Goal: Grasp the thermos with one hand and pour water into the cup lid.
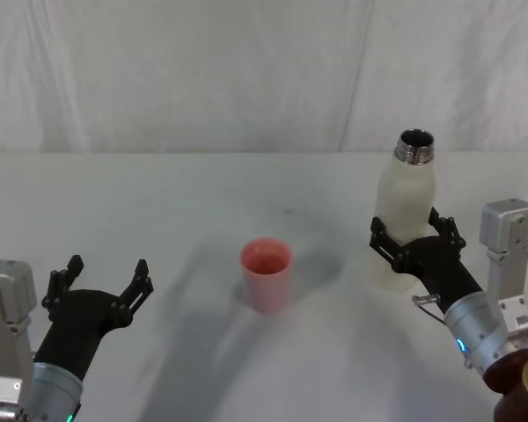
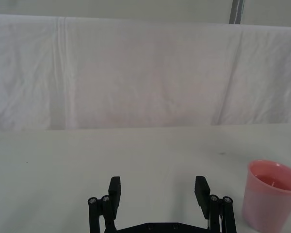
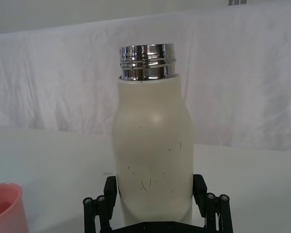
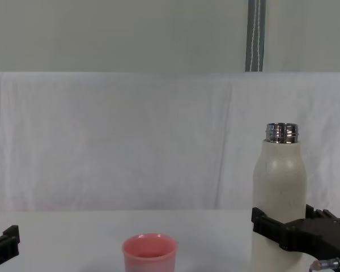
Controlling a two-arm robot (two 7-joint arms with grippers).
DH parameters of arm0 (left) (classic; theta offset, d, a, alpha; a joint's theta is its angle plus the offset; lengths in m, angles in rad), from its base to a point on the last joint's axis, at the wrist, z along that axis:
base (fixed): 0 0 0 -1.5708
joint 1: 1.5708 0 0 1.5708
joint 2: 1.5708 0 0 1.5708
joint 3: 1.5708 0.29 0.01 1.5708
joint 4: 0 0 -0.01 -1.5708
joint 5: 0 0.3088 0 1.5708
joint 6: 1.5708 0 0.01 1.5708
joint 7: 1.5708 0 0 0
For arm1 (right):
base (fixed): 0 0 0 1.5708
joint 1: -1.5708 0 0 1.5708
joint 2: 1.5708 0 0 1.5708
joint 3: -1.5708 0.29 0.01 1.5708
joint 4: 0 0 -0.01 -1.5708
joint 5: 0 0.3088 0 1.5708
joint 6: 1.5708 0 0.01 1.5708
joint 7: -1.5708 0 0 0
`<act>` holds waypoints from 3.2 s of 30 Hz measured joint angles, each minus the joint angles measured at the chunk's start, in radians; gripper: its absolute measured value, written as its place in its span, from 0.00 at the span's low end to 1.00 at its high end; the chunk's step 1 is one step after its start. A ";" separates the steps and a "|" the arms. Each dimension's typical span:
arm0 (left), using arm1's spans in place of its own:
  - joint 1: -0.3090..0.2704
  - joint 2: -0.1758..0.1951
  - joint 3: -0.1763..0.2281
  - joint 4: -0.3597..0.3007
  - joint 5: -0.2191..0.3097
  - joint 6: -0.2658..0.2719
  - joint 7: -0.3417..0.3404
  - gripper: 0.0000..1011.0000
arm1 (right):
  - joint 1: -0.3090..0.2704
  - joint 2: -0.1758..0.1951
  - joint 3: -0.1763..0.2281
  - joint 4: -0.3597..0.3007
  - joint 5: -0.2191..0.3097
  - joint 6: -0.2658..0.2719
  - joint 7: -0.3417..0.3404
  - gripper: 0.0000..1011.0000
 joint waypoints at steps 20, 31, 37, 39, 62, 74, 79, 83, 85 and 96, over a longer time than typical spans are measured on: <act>0.000 0.000 0.000 0.000 0.000 0.000 0.000 0.99 | 0.063 0.001 -0.014 0.070 -0.007 0.000 0.017 0.99; 0.000 0.000 0.000 0.000 0.000 0.000 0.000 0.99 | 0.074 -0.002 -0.012 0.086 0.002 0.008 0.019 0.99; 0.000 0.000 0.000 0.000 0.000 0.000 0.000 0.99 | 0.073 -0.001 -0.012 0.086 0.002 0.008 0.019 0.99; 0.000 0.000 0.000 0.000 0.000 0.000 0.000 0.99 | 0.072 -0.001 -0.012 0.085 0.002 0.008 0.020 0.96; 0.000 0.000 0.000 0.000 0.000 0.000 0.000 0.99 | 0.067 0.013 -0.017 0.057 -0.008 0.005 0.020 0.95; 0.000 0.000 0.000 0.000 0.000 0.000 0.000 0.99 | 0.095 0.063 -0.050 -0.004 -0.089 0.051 0.019 0.94; 0.000 0.000 0.000 0.000 0.000 0.000 0.000 0.99 | 0.119 0.101 -0.081 -0.034 -0.160 0.084 0.021 0.95; 0.000 0.000 0.000 0.000 0.000 0.000 0.000 0.99 | 0.133 0.120 -0.101 -0.052 -0.205 0.100 0.023 0.95; 0.000 0.000 0.000 0.000 0.000 0.000 0.000 0.99 | 0.141 0.130 -0.114 -0.062 -0.238 0.107 0.024 0.94; 0.000 0.000 0.000 0.000 0.000 0.000 0.000 0.99 | 0.172 0.180 -0.188 -0.112 -0.417 0.130 0.019 0.94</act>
